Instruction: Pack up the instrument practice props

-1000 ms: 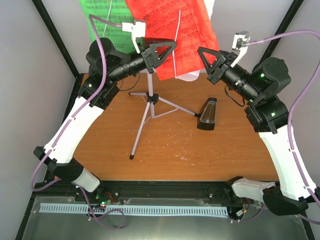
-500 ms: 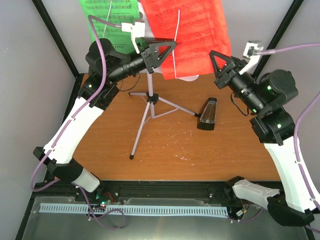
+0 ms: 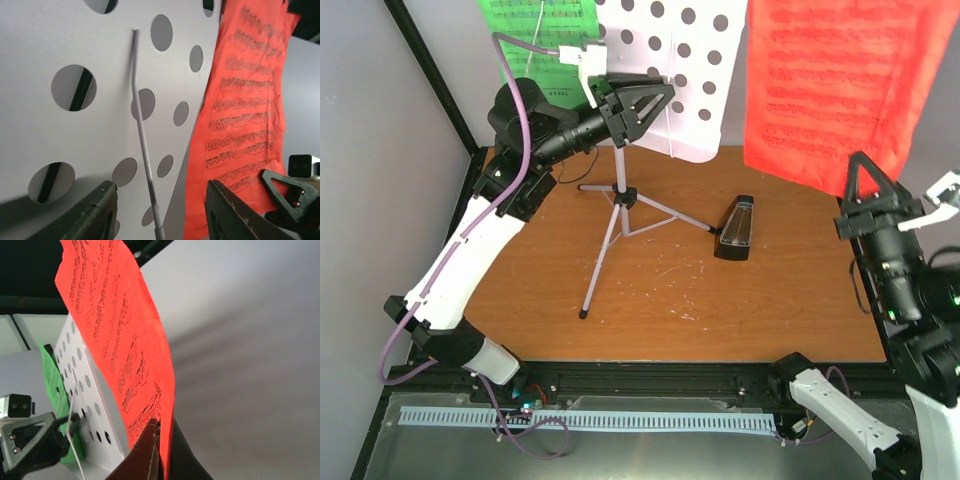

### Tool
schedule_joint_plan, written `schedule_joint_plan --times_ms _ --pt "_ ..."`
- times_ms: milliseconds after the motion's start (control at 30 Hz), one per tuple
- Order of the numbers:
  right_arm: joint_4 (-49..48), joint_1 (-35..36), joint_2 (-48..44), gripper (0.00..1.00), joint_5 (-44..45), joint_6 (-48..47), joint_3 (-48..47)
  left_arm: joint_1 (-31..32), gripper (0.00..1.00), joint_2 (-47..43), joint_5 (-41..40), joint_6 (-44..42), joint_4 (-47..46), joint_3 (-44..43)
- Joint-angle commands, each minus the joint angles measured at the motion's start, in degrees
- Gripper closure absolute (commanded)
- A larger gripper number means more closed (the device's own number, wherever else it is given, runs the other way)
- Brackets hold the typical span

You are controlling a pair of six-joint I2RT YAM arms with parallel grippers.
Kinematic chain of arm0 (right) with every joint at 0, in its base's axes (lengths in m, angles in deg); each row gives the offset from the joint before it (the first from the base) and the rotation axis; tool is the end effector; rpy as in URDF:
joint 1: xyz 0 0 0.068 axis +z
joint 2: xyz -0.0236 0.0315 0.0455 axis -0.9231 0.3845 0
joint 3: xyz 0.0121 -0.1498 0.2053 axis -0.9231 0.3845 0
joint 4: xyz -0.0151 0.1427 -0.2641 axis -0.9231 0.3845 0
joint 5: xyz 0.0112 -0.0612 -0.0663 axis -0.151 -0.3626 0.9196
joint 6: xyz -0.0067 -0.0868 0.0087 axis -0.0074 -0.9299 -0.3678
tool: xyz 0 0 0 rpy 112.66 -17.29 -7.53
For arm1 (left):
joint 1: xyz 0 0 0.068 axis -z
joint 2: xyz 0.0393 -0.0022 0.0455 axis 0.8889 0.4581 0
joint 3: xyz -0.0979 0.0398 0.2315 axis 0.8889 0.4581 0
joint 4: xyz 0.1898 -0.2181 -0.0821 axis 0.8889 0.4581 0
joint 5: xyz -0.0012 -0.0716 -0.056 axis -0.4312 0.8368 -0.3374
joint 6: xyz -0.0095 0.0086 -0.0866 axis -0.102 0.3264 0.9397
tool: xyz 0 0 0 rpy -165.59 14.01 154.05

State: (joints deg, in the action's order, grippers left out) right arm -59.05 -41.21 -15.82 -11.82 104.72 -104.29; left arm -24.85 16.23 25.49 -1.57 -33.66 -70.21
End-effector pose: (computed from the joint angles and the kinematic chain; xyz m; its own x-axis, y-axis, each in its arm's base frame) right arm 0.1310 0.0514 0.5732 0.1785 0.5505 -0.8156 -0.4245 0.7908 0.4409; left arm 0.2728 -0.2596 0.5794 -0.3092 -0.3802 -0.8717 0.8789 0.2358 -0.4147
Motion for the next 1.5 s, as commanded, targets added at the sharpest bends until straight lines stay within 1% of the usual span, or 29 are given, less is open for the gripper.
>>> schedule_joint_plan --times_ms 0,67,133,233,300,400,467,567,633,733,800,867,933,1033,1100,1233,1300,1367,1467 --pt "10.2 0.4 -6.2 0.97 4.7 2.2 4.3 0.3 0.44 -2.9 0.3 -1.9 -0.6 0.4" --pt "14.0 0.4 -9.2 0.97 3.4 5.0 7.7 0.4 0.40 -4.8 1.8 -3.0 -1.4 3.4" --pt "17.9 0.4 -12.0 0.97 2.0 8.6 11.7 0.3 0.32 -7.4 5.8 -5.9 -2.9 8.3" --pt "23.4 0.3 -16.2 0.97 -1.0 14.0 18.9 0.3 0.24 -11.7 10.6 -7.2 -4.2 17.8" --pt "24.3 0.4 -19.3 0.97 -5.7 18.1 25.9 0.3 0.20 -15.2 11.7 -7.0 -6.2 25.5" --pt "21.9 0.4 -23.3 0.97 -15.9 24.1 38.6 0.3 0.19 -21.0 11.6 -5.1 -9.8 37.8" --pt "19.3 0.4 -24.2 0.97 -23.3 26.7 48.1 0.3 0.19 -24.3 12.1 -1.7 -13.6 45.2" --pt "16.8 0.4 -26.4 0.97 -29.5 30.2 60.0 0.3 0.20 -27.2 14.5 3.3 -18.7 55.1" --pt "17.0 0.3 -28.8 0.97 -31.1 31.2 65.1 0.3 0.20 -29.5 12.7 4.3 -17.9 60.0" --pt "18.9 0.4 -30.6 0.97 -32.8 32.0 70.4 0.3 0.20 -33.1 6.8 3.5 -13.0 66.0" --pt "19.6 0.4 -30.7 0.97 -33.1 32.4 73.8 0.2 0.16 -34.4 3.1 2.7 -9.9 68.7" --pt "19.3 0.4 -30.4 0.97 -32.0 32.5 75.5 -0.3 0.09 -34.6 1.6 2.0 -8.4 70.8" --pt "17.6 0.3 -29.6 0.97 -30.6 32.8 76.7 -2.1 0.05 -33.9 2.2 1.5 -8.3 73.1" --pt "11.5 0.4 -25.9 0.97 -31.1 33.6 78.8 -6.6 0.04 -32.0 4.9 1.8 -8.1 75.2" --pt "7.4 0.4 -22.3 0.97 -31.9 33.4 79.3 -8.6 0.04 -31.3 4.8 0.6 -7.6 75.4" --pt "2.8 0.4 -14.2 0.97 -30.5 29.4 76.3 -10.0 0.02 -31.2 1.8 -2.9 -4.9 73.9" --pt "0.6 0.3 -9.9 0.97 -29.8 27.2 74.5 -11.2 0.01 -30.7 -1.2 -3.6 -3.7 73.5" --pt "-2.4 0.3 -6.1 0.97 -30.0 24.8 72.9 -12.6 0.01 -29.2 -5.1 -3.8 -2.5 73.0" --pt "-4.7 0.4 -0.9 0.97 -29.3 22.1 71.0 -13.7 0.01 -25.7 -5.9 -5.7 -2.2 71.2"
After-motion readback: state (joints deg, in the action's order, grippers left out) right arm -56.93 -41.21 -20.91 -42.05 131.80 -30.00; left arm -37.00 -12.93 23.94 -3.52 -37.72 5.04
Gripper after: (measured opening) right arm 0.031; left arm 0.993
